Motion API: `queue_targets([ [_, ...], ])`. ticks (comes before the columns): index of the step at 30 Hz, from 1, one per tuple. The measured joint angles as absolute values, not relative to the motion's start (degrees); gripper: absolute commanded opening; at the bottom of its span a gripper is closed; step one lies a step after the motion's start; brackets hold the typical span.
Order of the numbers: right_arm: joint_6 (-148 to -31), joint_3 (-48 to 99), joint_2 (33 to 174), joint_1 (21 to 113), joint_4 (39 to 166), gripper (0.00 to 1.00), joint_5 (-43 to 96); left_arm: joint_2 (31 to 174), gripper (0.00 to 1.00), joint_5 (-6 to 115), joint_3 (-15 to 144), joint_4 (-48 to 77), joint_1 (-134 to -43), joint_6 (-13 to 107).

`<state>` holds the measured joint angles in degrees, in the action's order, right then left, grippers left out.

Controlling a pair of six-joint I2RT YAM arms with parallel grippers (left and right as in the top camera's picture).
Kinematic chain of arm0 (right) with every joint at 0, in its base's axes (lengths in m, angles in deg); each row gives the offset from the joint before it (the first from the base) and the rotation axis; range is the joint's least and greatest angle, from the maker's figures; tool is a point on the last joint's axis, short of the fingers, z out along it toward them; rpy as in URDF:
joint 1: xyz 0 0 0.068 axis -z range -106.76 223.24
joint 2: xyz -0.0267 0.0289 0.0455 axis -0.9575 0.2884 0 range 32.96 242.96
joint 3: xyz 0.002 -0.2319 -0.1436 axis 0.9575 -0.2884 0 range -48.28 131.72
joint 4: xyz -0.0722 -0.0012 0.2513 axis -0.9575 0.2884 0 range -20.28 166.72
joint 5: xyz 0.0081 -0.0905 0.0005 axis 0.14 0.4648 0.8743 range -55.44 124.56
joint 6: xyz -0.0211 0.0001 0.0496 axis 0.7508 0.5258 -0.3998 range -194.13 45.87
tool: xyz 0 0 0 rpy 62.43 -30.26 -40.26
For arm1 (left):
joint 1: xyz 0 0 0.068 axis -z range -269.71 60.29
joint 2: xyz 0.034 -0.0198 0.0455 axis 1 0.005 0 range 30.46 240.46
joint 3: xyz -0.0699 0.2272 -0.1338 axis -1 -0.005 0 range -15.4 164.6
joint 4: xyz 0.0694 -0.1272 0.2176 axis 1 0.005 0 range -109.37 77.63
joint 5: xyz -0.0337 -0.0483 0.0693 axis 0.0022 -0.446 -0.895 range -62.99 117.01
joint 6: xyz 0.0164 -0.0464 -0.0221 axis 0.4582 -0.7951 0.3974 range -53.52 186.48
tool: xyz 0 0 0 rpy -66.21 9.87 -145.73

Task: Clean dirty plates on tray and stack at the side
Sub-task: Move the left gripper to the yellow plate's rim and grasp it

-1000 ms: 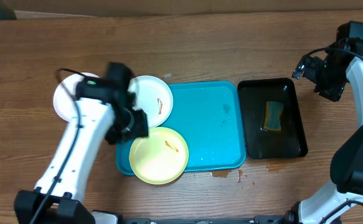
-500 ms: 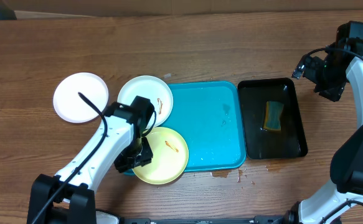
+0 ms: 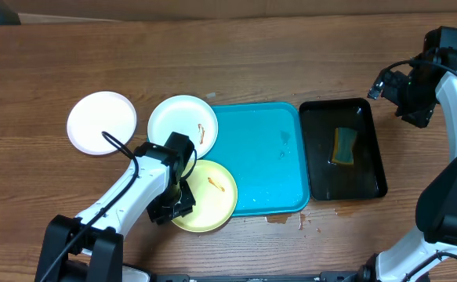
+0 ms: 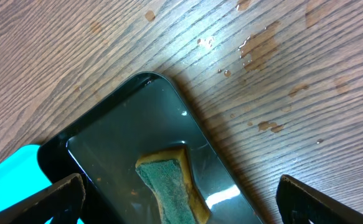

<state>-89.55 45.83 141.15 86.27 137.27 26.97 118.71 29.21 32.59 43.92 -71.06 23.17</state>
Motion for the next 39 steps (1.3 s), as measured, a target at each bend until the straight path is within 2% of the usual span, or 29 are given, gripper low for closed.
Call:
queue_targets([
  [8, -89.5, 45.8, 141.1, 86.3, 137.2, 1.0, 27.0, 118.7, 0.35, 35.1, 32.6, 36.4, -69.9, 26.6],
  [22, -89.5, 45.8, 141.1, 86.3, 137.3, 1.0, 26.9, 118.7, 0.4, 38.0, 32.5, 18.6, -63.6, 27.7],
  [28, -89.5, 45.8, 141.1, 86.3, 137.3, 1.0, 26.9, 118.7, 0.43, 37.7, 32.5, 17.0, -62.9, 27.7],
  [32, -89.5, 45.8, 141.1, 86.3, 137.2, 1.0, 26.9, 118.7, 0.42, 36.0, 32.5, 18.5, -62.8, 27.8],
  [36, -89.5, 45.8, 141.1, 86.3, 137.2, 1.0, 26.9, 118.7, 0.31, 34.9, 32.5, 18.5, -62.8, 27.8],
  [39, -89.5, 45.8, 141.1, 86.3, 137.2, 1.0, 26.9, 118.9, 0.31, 34.2, 32.5, 18.5, -62.8, 27.8],
])
